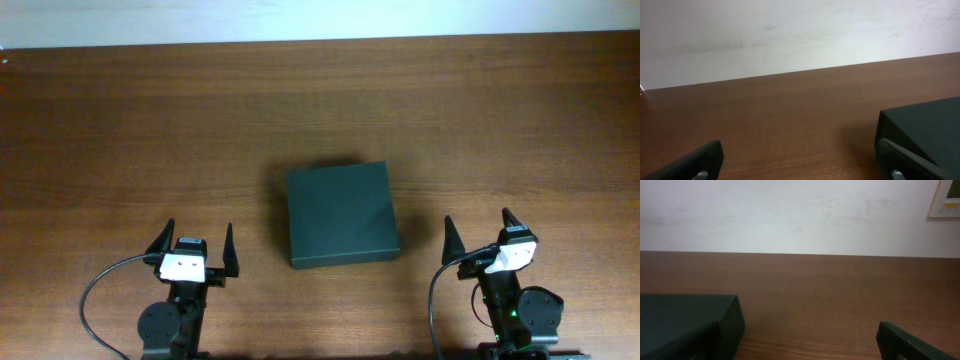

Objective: Pack container

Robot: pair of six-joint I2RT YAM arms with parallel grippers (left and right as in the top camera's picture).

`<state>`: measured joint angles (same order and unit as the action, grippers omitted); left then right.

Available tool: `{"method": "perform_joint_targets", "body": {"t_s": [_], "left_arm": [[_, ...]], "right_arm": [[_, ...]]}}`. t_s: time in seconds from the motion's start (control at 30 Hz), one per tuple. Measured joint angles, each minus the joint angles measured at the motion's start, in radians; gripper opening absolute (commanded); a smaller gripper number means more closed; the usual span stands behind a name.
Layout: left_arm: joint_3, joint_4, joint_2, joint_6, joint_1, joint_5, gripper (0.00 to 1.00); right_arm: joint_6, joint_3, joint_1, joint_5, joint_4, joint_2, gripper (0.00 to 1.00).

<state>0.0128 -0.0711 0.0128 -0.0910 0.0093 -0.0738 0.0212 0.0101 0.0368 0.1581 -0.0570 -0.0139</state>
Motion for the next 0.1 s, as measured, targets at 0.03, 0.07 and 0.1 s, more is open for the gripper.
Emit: {"method": "perform_joint_targets", "body": {"t_s": [0.03, 0.07, 0.1], "left_arm": [[0.0, 0.0, 0.0, 0.0, 0.0, 0.0, 0.99], [0.0, 0.0, 0.0, 0.0, 0.0, 0.0, 0.99], [0.0, 0.0, 0.0, 0.0, 0.0, 0.0, 0.99]], "right_arm": [[0.001, 0.0, 0.0, 0.0, 0.0, 0.0, 0.99], [0.0, 0.0, 0.0, 0.0, 0.0, 0.0, 0.99], [0.0, 0.0, 0.0, 0.0, 0.0, 0.0, 0.99]]}}
